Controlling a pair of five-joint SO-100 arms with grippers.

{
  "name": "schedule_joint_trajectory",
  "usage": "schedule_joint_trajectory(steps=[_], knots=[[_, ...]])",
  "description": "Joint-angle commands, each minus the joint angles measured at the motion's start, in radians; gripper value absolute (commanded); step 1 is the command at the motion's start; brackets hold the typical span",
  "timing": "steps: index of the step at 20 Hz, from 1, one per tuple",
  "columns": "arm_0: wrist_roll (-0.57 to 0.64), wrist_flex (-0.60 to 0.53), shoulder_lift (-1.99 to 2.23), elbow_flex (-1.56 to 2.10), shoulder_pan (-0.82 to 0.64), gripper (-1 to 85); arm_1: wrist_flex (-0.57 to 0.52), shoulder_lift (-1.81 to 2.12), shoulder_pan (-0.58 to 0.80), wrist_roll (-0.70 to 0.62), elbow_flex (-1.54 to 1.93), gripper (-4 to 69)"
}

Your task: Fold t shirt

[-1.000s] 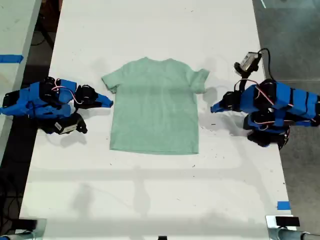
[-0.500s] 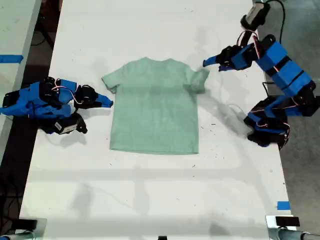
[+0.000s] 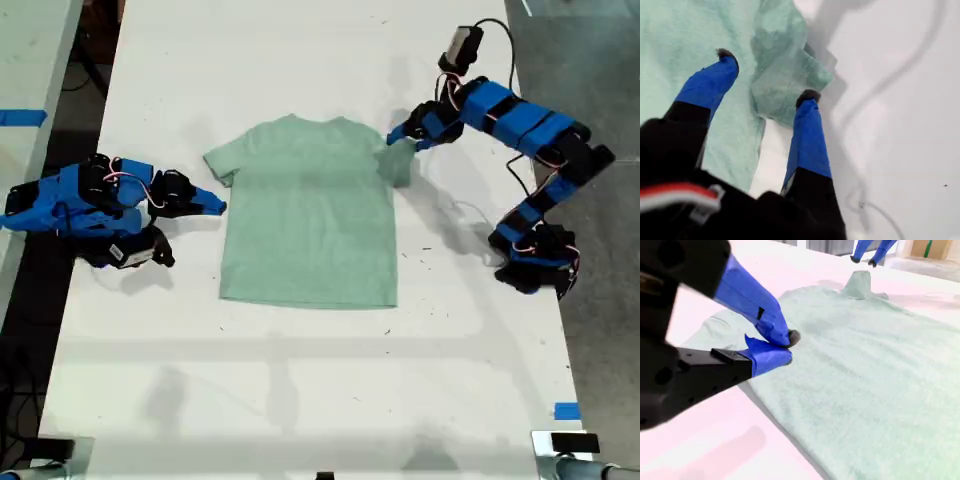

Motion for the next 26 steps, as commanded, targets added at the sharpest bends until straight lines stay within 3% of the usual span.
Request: schedule_joint_trajectory(steps=[1,2,4,5,12,16,20,26], knots=[[-0.003,-0.008,0.008,0.003,-0.005,0.0,-0.084,-0.095,0.032,-0.018,-0.02,25.2],[-0.003,-0.008,0.008,0.003,-0.005,0.0,-0.101,-0.14,0.034,-0.02,-0.011,22.6],[-0.003,-0.006,0.008,0.003,-0.003,0.0,-0.147,-0.163,0.032,-0.005,0.026,3.5],[-0.003,-0.006,0.008,0.003,-0.003,0.0,-0.152,-0.156,0.029,-0.003,0.031,0.8],[-0.003,-0.006,0.008,0.003,-0.003,0.0,-0.135,-0.107,0.029,-0.014,0.031,0.8],[-0.003,-0.006,0.008,0.003,-0.003,0.0,-0.035,0.002,-0.017,-0.005,-0.066,0.8],[-0.003,-0.005,0.008,0.003,-0.003,0.0,0.084,0.028,-0.109,0.002,-0.282,0.8],[-0.003,-0.005,0.008,0.003,-0.005,0.0,0.063,0.002,-0.291,0.02,-0.459,0.8]])
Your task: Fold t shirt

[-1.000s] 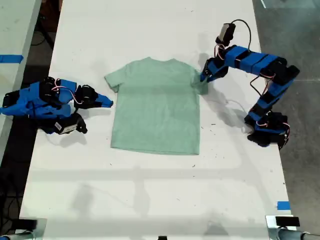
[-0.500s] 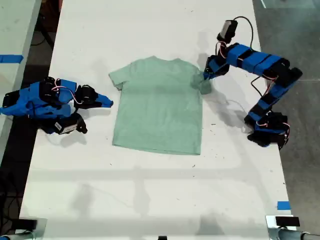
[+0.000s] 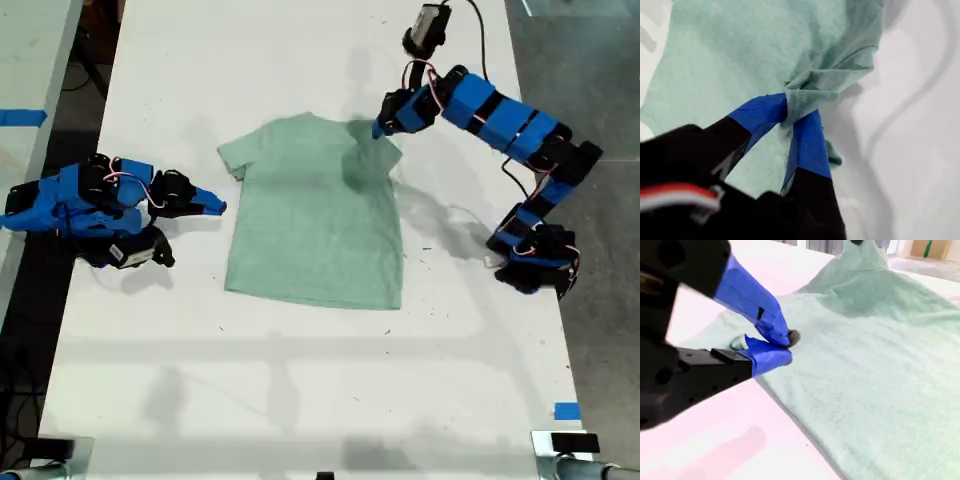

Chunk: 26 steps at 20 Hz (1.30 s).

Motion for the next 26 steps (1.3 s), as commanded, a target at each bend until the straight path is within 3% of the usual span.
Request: schedule_joint_trajectory(steps=[1,7,10,13,16,22,23,25,26], knots=[[-0.003,-0.005,0.008,0.003,-0.003,0.0,-0.048,0.046,-0.091,0.012,-0.1,0.8],[-0.003,-0.003,0.008,0.003,-0.003,0.0,-0.192,-0.114,-0.264,0.0,-0.115,1.4],[-0.003,-0.003,0.008,0.003,-0.003,0.0,-0.245,-0.27,-0.322,-0.014,-0.173,21.3],[-0.003,0.0,0.008,0.003,-0.003,0.0,-0.25,-0.374,-0.347,-0.006,-0.229,26.1],[-0.003,0.002,0.008,0.003,-0.002,0.0,-0.153,-0.291,-0.321,-0.017,-0.253,26.2],[-0.003,0.002,0.008,0.002,-0.005,0.0,0.21,0.098,-0.236,-0.028,-0.345,23.9],[-0.003,0.002,0.008,0.002,-0.006,0.0,0.259,0.19,-0.227,-0.015,-0.321,19.0],[-0.003,0.002,0.008,0.002,-0.006,0.0,0.33,0.394,-0.23,0.025,-0.216,0.3],[-0.003,0.002,0.008,0.002,-0.006,0.0,0.331,0.515,-0.244,0.041,-0.115,0.5]])
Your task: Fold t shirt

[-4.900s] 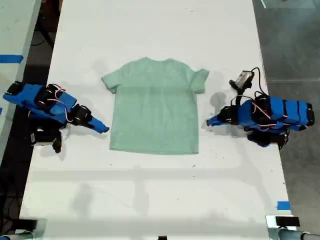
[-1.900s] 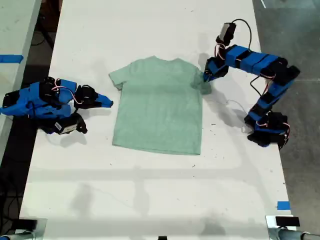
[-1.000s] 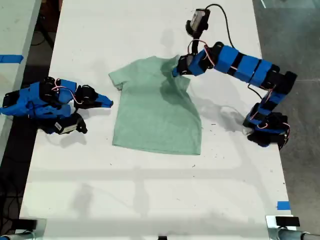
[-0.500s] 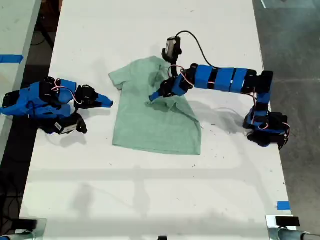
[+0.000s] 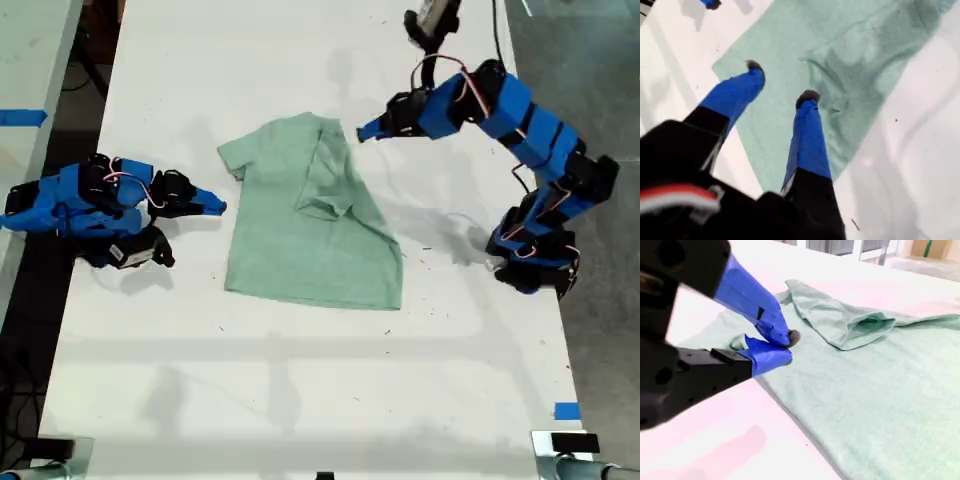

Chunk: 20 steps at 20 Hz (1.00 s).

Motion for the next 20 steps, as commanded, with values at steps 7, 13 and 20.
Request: schedule_joint_trajectory(steps=[7,13,20], knots=[[-0.003,0.0,0.008,0.002,-0.006,0.0,-0.118,1.378,-0.161,0.233,1.31,0.5],[-0.005,-0.002,0.008,0.003,-0.006,0.0,-0.252,1.552,-0.285,0.261,1.933,0.4],[-0.006,-0.005,0.008,0.003,-0.008,0.0,-0.202,1.552,-0.302,0.37,1.924,4.7]])
